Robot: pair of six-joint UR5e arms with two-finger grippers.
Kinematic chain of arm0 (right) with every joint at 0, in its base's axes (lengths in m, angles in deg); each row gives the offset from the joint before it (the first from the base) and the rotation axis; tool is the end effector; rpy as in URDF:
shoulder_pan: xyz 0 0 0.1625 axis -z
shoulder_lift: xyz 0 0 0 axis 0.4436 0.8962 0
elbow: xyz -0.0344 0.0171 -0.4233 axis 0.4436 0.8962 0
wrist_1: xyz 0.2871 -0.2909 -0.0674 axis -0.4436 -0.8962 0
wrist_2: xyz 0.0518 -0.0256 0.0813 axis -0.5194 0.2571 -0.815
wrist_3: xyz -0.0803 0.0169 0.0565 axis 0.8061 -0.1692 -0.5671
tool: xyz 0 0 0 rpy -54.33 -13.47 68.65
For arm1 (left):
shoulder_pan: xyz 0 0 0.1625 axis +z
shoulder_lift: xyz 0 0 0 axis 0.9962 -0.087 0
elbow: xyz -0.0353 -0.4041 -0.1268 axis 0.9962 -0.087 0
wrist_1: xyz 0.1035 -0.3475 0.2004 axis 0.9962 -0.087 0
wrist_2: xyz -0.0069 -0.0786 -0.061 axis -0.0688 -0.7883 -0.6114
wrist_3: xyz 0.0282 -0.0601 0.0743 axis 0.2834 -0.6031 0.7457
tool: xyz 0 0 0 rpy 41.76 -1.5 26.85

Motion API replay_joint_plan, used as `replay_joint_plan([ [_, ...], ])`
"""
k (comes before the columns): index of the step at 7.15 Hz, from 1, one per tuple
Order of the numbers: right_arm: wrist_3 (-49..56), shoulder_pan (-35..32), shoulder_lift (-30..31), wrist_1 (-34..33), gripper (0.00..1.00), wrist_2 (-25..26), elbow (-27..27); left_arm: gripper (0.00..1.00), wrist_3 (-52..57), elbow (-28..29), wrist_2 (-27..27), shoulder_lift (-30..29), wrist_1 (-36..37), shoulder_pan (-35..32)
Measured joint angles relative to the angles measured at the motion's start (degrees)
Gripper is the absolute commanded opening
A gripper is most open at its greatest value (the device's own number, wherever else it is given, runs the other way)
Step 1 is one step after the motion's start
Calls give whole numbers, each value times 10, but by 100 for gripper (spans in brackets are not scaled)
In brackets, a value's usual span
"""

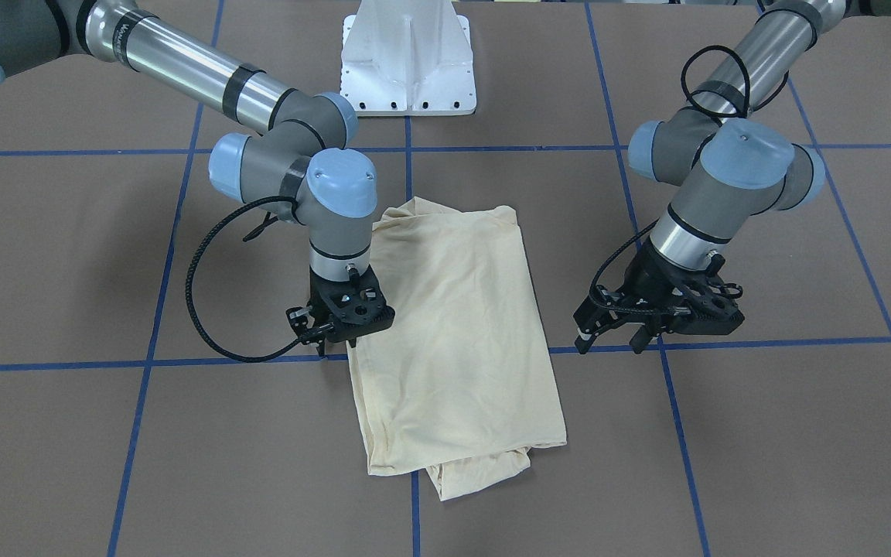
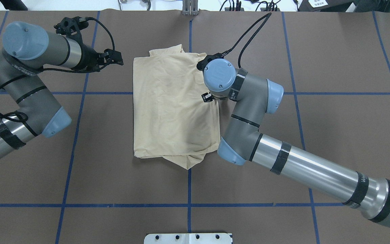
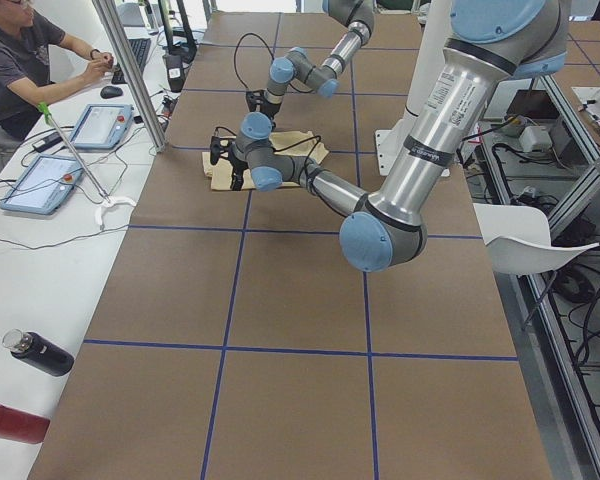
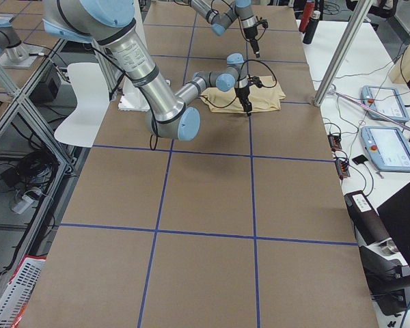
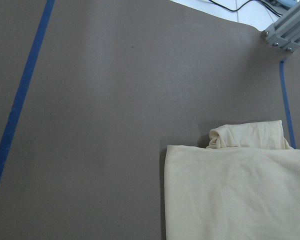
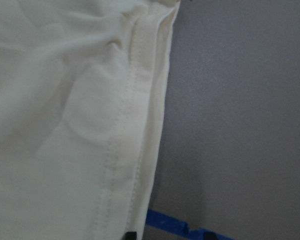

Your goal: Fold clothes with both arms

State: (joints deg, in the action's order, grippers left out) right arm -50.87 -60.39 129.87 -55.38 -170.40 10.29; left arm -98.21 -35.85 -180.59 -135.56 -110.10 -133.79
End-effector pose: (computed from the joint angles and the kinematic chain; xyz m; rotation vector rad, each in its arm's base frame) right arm -0.5740 -0.5441 0.2821 0.4157 -0.5432 -0.2345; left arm 0.3816 -0.5859 0.3410 0.3395 1.0970 -0.2897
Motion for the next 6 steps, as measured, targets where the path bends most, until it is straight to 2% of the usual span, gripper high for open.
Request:
replay_joint_plan([
  [3, 20, -40, 23, -2, 62, -47, -44, 100, 0, 0, -1, -1, 0, 0],
  [6, 16, -44, -13, 2, 63, -50, -36, 100, 0, -1, 1, -1, -1, 0],
])
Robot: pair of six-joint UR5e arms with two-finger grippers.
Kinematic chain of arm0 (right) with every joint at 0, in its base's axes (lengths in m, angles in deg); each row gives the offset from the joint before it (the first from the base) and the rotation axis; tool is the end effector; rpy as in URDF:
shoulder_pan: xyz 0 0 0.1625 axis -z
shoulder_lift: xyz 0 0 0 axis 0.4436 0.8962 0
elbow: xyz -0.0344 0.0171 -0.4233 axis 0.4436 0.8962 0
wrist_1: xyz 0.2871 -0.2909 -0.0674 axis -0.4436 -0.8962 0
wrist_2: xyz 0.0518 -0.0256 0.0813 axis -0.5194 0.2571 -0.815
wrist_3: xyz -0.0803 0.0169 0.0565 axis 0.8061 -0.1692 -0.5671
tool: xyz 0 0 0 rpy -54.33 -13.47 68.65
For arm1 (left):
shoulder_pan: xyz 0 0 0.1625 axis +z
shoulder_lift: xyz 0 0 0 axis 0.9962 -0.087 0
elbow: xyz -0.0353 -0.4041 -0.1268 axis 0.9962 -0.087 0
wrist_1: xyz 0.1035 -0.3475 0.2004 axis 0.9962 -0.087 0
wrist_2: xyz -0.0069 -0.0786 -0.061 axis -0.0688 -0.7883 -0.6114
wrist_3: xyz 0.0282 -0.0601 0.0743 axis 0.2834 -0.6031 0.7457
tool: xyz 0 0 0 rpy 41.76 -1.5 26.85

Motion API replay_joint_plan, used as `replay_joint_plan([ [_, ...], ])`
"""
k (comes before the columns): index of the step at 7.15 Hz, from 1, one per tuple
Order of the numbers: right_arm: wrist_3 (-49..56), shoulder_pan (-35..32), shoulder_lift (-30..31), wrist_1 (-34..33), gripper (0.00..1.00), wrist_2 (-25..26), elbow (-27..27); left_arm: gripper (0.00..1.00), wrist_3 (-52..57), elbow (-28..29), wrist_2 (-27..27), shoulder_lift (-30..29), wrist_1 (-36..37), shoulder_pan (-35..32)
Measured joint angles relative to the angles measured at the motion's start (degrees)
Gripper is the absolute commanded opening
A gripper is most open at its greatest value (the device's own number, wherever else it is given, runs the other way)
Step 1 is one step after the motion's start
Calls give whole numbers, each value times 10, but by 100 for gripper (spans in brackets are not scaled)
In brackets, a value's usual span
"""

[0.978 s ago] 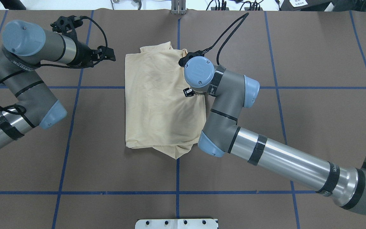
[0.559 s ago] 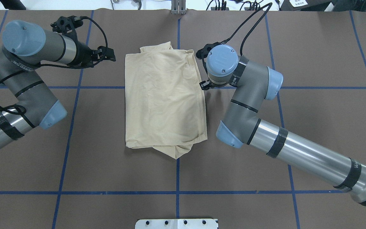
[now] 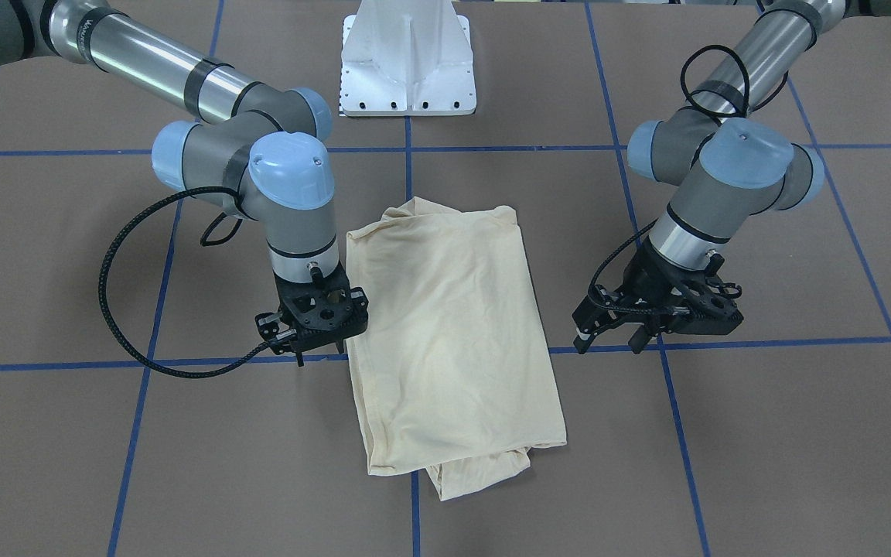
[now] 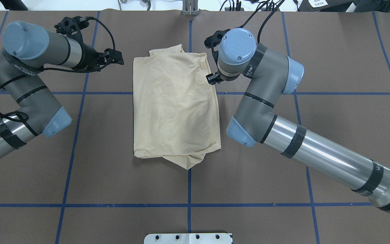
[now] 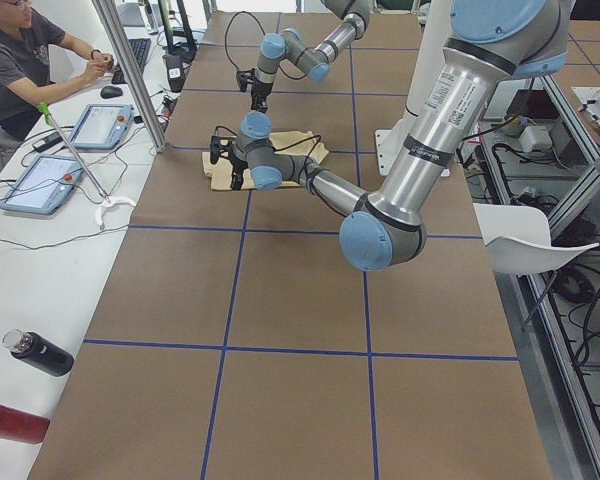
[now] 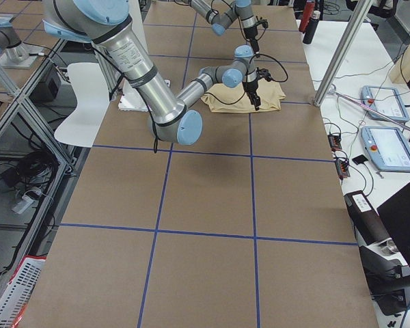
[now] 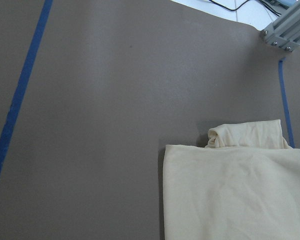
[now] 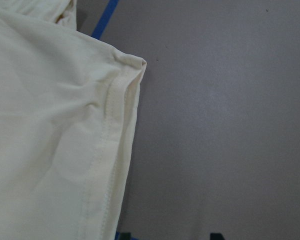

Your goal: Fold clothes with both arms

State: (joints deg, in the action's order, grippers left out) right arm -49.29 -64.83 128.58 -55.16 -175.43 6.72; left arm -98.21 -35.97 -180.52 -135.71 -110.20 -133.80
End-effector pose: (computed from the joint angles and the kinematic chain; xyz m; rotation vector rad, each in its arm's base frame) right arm -0.5271 -0.5733 0.2341 0.4439 -0.6414 -0.2199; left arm 0.3814 -0.5860 0.3380 0.3444 1.1016 -0.2888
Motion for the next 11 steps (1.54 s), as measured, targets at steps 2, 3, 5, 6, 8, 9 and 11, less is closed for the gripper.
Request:
replay_joint_plan([
  [2, -6, 0, -49, 13, 70, 9, 50, 100, 4, -3, 2, 0, -6, 0],
  [3, -14, 1, -60, 33, 71, 10, 65, 100, 6, -3, 3, 1, -12, 0],
  [5, -43, 1, -62, 45, 88, -28, 65, 100, 7, -3, 3, 1, -22, -1],
  [6, -72, 3, -51, 45, 98, -57, 49, 100, 6, -8, 1, 0, -20, -1],
  [8, -139, 26, 8, 2, 99, -76, -52, 100, 6, -19, 0, 1, -15, -1],
  [9, -177, 40, 29, -35, 99, -78, -99, 100, 5, -19, -1, 3, -14, 0],
  [11, -298, 58, 40, -50, 99, -79, -127, 100, 3, -21, -2, 5, -16, 10],
])
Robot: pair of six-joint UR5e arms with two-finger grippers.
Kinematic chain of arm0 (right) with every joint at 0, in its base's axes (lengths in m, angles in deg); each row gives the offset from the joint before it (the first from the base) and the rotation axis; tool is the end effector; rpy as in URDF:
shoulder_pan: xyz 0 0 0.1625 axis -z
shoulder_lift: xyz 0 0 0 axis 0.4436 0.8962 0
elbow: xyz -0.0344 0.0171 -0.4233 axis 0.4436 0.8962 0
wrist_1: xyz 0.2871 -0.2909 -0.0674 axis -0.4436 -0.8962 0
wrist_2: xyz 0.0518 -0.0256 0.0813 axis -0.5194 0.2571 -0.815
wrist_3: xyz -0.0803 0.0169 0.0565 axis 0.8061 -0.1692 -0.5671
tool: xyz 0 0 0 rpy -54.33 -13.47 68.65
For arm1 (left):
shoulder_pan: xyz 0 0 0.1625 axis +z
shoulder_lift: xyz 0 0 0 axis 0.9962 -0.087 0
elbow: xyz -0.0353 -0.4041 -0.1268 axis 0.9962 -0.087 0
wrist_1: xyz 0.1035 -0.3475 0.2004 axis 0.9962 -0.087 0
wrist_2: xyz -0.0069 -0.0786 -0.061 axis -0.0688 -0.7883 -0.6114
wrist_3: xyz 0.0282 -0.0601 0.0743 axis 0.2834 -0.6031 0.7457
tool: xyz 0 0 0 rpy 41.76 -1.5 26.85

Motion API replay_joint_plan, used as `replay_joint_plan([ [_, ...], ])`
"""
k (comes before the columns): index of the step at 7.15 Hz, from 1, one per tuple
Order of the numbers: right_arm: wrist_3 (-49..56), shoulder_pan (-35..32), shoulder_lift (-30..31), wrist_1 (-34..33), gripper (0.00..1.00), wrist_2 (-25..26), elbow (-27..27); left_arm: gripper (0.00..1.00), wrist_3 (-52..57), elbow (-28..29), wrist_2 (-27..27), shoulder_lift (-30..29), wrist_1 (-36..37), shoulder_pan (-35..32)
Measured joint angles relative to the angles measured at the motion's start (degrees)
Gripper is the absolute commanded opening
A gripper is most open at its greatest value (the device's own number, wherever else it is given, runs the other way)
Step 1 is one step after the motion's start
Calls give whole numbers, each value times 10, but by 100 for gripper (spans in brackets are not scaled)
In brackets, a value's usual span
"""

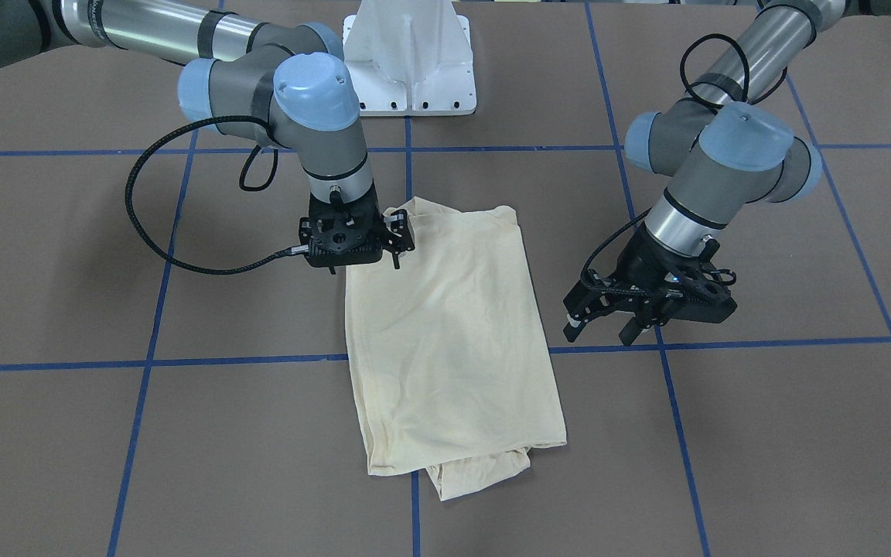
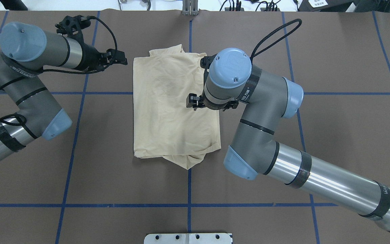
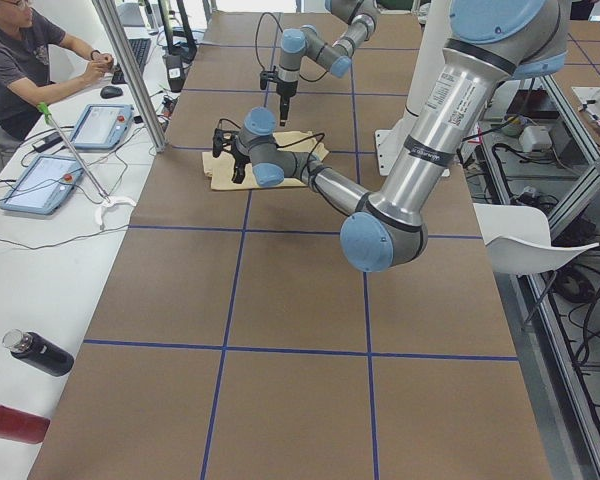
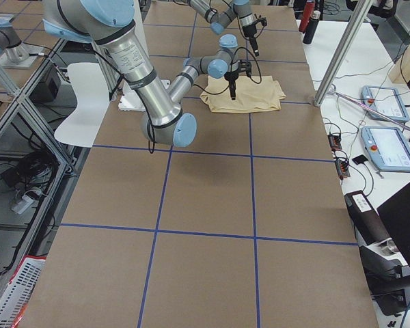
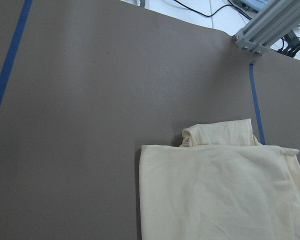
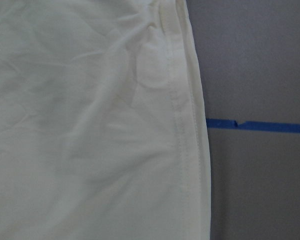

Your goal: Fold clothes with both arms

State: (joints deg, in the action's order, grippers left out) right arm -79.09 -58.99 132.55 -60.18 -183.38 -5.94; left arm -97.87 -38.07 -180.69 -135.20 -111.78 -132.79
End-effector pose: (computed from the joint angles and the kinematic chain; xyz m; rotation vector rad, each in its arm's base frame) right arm -0.5388 -0.4725 0.1978 0.1355 -0.8555 0.1120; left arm 0.3848 -0.5712 0.3227 0.3682 1.1474 -0.2509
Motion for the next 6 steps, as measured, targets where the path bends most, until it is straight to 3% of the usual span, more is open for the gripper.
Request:
replay_joint_plan([
  [4, -320, 50, 26, 110, 99, 15, 5, 100, -6, -13, -20, 1, -5, 18],
  [6, -405, 76, 32, 102, 99, 38, 9, 100, -5, -21, -21, 1, -1, 18],
])
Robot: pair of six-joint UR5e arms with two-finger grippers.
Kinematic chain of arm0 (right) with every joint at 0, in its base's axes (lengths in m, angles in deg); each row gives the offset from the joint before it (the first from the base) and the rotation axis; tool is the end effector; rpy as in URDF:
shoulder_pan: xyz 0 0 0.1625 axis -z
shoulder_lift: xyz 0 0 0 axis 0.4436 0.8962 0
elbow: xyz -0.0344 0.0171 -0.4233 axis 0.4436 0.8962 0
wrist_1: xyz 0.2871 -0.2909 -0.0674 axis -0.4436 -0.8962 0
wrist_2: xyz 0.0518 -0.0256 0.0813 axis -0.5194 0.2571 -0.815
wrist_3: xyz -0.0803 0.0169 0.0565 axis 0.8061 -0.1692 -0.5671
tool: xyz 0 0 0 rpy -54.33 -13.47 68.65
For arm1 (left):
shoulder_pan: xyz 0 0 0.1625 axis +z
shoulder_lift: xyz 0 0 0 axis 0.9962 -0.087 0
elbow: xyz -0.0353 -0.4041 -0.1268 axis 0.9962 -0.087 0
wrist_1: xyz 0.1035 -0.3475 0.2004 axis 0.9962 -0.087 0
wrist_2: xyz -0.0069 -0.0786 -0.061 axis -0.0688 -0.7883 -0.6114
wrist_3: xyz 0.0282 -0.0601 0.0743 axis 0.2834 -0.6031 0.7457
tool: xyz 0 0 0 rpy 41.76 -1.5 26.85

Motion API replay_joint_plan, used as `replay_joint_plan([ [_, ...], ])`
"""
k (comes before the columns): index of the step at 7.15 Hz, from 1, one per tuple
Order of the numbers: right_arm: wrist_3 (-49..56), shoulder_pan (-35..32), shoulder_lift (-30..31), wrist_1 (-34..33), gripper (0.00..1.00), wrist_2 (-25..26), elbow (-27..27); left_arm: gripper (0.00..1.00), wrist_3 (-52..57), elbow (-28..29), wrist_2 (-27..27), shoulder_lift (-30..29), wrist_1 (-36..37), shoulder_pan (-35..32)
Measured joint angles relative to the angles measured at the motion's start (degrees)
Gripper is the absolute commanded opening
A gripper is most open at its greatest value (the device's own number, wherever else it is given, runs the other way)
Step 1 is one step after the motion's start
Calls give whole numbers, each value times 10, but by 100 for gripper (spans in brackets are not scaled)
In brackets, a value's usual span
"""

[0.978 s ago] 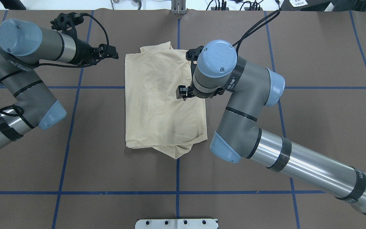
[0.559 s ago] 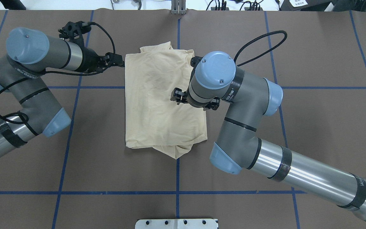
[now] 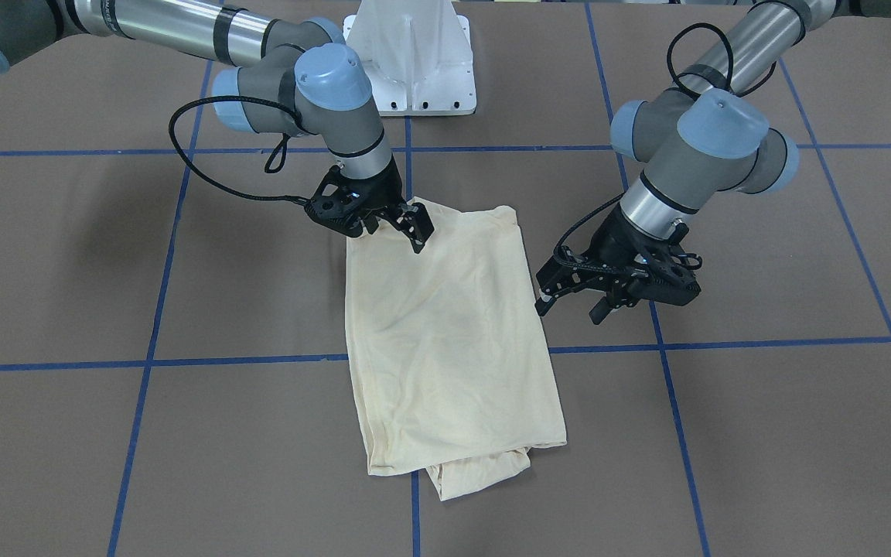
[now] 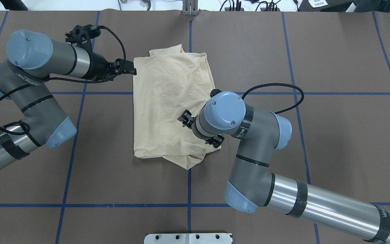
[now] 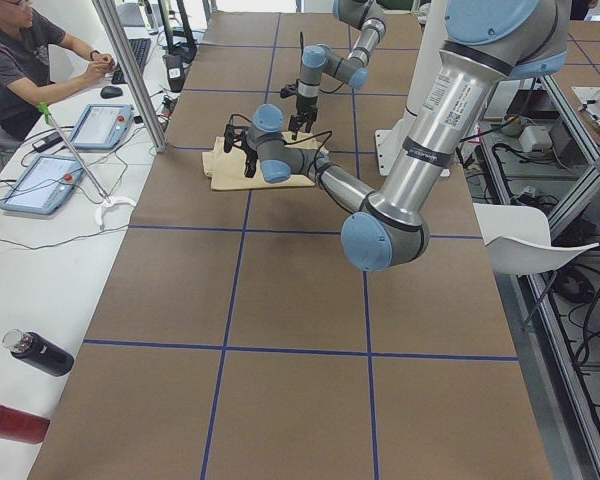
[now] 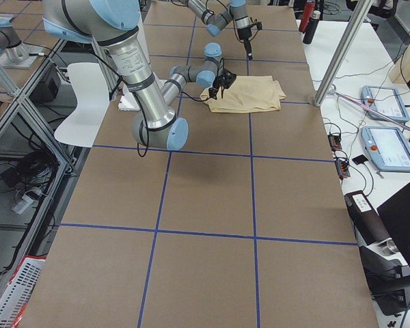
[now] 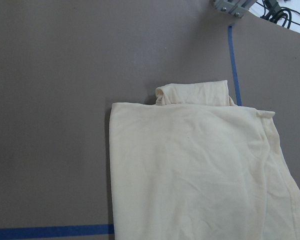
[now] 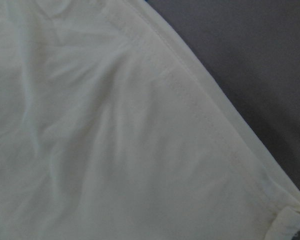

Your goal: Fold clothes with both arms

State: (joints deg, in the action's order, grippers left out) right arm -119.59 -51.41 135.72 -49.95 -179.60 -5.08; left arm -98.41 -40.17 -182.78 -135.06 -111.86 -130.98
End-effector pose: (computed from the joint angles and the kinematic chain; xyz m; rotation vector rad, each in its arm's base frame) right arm -0.5936 -0.4030 0.2198 -0.1590 -0.9629 0.6544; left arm 0.3982 -0.5492 0.3062 0.3360 1.1954 -0.1991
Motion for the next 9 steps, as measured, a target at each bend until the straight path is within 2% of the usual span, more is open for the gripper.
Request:
replay_joint_plan([
  [3, -38, 18, -9, -61, 99, 10, -3, 100, 0, -6, 0, 0, 2, 0],
  [9, -42, 29, -11, -67, 99, 16, 12, 100, 0, -5, 1, 0, 2, 0],
])
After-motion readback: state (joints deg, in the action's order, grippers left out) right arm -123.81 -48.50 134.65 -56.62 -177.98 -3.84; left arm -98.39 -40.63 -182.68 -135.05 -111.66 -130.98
